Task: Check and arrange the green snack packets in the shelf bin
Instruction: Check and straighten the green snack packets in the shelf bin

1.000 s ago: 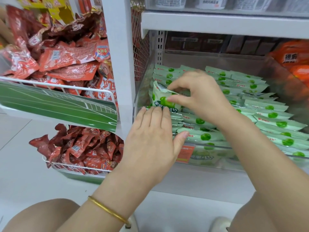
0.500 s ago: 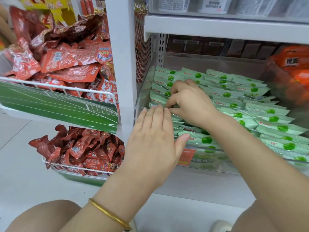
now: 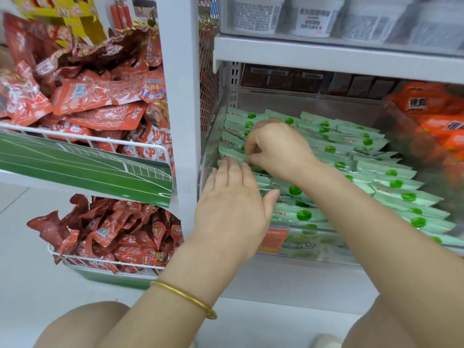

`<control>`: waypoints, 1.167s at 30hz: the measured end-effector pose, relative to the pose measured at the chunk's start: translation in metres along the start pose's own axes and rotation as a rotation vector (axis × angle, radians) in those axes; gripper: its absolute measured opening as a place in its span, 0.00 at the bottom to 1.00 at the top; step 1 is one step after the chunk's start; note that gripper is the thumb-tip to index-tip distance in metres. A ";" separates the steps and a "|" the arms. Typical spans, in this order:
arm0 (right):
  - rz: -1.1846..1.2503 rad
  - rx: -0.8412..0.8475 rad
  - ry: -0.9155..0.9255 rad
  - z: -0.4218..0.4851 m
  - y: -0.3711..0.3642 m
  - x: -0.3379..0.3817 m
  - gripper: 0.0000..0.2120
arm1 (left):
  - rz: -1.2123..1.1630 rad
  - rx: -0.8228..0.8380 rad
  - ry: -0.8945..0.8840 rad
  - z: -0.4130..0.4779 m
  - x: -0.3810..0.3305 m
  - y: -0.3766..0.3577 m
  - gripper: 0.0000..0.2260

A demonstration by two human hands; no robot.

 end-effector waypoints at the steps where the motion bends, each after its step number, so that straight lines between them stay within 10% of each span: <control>1: 0.052 -0.027 -0.034 -0.002 0.002 -0.003 0.01 | 0.002 0.001 -0.004 0.000 0.000 0.000 0.45; 12: 0.247 -0.530 -0.218 -0.035 0.047 -0.019 0.04 | -0.060 -0.029 -0.022 -0.004 0.000 0.004 0.43; 19: 0.407 -0.893 -0.274 -0.105 0.095 -0.038 0.05 | -0.659 -0.163 0.046 -0.002 0.017 0.045 0.24; 28: 1.049 -0.729 -0.363 -0.115 0.061 -0.051 0.08 | -1.293 0.178 -0.074 -0.007 -0.004 0.055 0.21; 35: 1.143 -0.788 -0.364 -0.121 0.047 -0.059 0.04 | -1.182 0.285 -0.194 -0.008 -0.026 0.041 0.24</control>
Point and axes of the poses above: each hand's wrist, its own z-axis towards the middle knuckle, its own y-axis out of the back of the hand, x = y × z, the point moved 10 cm from there along z, towards the middle knuckle, and after that the axes turned 15 degrees about y, right-handed, at the moved point
